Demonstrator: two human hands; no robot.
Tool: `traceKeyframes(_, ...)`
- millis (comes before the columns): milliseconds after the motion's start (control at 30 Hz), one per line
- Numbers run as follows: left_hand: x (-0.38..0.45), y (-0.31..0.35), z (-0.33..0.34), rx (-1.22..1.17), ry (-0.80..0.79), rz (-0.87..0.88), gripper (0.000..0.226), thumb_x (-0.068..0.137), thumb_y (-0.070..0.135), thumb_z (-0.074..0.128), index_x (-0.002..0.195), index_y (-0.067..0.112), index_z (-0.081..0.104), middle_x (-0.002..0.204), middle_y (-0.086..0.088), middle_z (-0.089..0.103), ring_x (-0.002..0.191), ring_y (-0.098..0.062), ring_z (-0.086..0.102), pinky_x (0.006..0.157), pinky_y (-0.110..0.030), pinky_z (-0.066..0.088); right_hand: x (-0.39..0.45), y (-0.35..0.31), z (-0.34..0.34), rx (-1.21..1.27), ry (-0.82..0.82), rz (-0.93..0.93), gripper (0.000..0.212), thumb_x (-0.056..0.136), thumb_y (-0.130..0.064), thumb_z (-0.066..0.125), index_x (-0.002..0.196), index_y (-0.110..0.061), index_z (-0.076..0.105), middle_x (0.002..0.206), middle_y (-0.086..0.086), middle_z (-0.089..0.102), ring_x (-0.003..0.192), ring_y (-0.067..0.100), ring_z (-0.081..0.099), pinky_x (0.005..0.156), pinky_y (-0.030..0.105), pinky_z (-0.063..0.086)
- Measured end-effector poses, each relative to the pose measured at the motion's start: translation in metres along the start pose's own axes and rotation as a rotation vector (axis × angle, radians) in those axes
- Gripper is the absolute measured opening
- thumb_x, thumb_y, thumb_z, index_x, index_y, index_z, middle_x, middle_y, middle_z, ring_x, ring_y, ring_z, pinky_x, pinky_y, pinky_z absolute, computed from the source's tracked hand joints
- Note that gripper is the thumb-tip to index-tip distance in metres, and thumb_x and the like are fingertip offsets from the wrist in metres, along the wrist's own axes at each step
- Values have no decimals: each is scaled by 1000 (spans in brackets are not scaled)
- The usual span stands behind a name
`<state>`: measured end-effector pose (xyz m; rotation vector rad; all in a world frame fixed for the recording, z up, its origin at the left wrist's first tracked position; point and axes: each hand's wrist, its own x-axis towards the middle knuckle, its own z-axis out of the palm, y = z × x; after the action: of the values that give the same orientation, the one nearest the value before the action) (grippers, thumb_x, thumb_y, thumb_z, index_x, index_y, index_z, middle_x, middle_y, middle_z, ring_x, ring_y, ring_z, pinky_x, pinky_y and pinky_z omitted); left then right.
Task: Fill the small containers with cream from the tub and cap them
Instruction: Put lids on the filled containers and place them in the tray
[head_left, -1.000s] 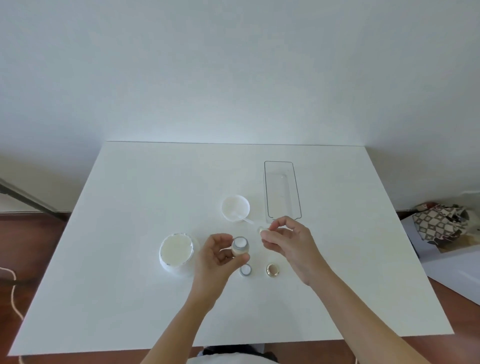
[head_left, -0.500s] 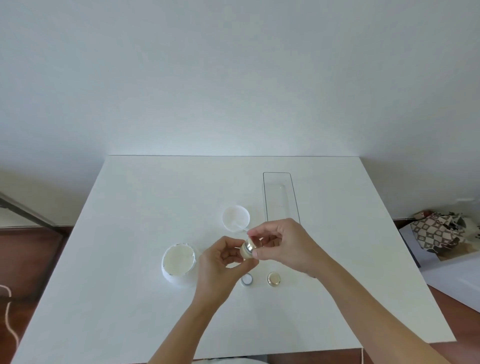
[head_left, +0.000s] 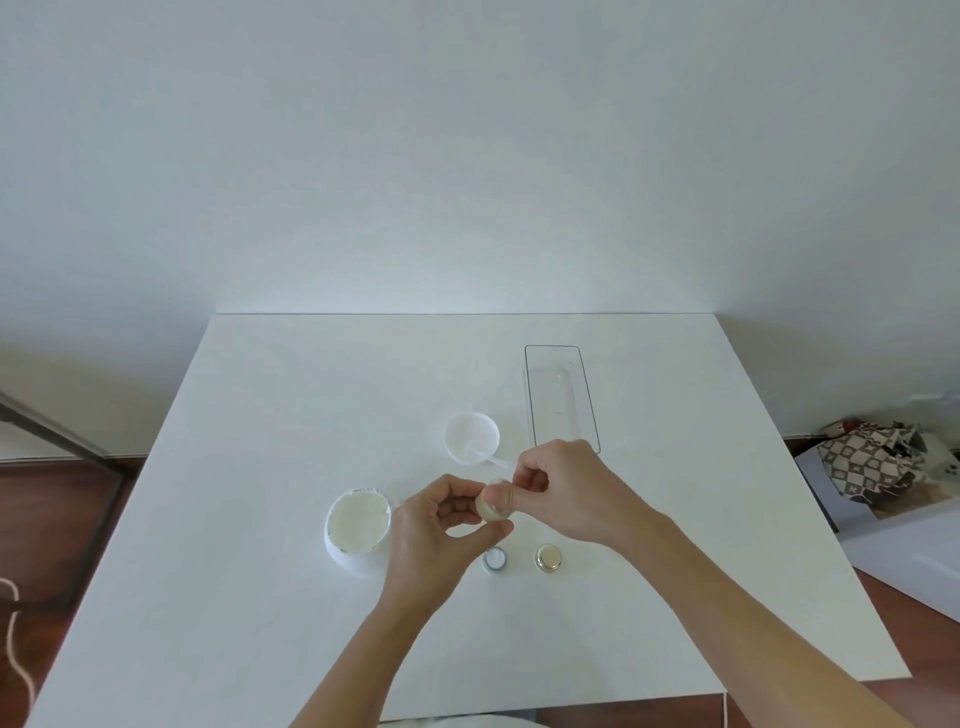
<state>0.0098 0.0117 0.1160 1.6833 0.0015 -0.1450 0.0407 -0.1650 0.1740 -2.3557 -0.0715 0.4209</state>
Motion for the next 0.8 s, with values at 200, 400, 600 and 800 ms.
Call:
traceKeyframes(200, 2, 0, 0, 11, 4, 2, 36, 65, 8, 92, 85, 30, 74, 84, 6, 79, 78, -13, 75, 77, -20, 58, -2, 5, -7, 41, -100, -103, 26, 79, -38, 73, 104, -30, 72, 90, -15, 71, 77, -1, 61, 66, 11, 42)
traceKeyframes(400, 2, 2, 3, 22, -5, 9, 38, 65, 7, 92, 87, 33, 73, 83, 6, 79, 80, -12, 76, 78, -17, 57, 1, 4, 2, -90, 39, -61, 55, 84, -56, 60, 66, -4, 60, 48, -4, 41, 45, 9, 34, 48, 20, 30)
traceKeyframes(600, 5, 3, 2, 35, 7, 10, 36, 66, 9, 92, 84, 33, 73, 84, 8, 79, 78, -11, 75, 76, -18, 57, -5, 9, -6, -17, -67, -106, 33, 79, -46, 70, 110, -35, 67, 95, -21, 67, 84, -4, 55, 69, 11, 39)
traceKeyframes(800, 3, 0, 7, 56, -14, 8, 34, 64, 5, 91, 84, 27, 74, 80, 5, 79, 77, -12, 75, 77, -19, 58, 0, 8, 3, -163, 52, -45, 52, 85, -59, 57, 65, -11, 61, 52, -5, 50, 48, 11, 42, 50, 22, 35)
